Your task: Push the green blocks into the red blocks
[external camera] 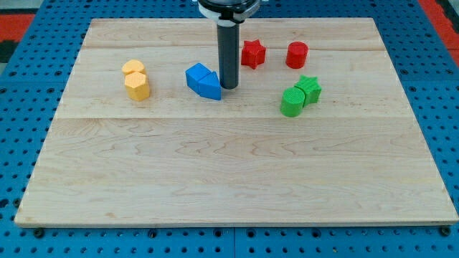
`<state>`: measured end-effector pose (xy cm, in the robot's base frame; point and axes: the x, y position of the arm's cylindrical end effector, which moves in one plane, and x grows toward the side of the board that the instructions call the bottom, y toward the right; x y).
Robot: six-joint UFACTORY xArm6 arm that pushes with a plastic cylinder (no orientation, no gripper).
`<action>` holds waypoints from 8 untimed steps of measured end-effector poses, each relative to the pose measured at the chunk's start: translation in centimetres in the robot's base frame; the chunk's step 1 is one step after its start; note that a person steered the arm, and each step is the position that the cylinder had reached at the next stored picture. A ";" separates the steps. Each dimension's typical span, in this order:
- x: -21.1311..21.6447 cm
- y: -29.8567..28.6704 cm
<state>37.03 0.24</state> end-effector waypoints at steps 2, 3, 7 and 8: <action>8.0 1.3; 8.0 1.9; 8.7 1.2; 9.9 8.0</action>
<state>46.95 8.25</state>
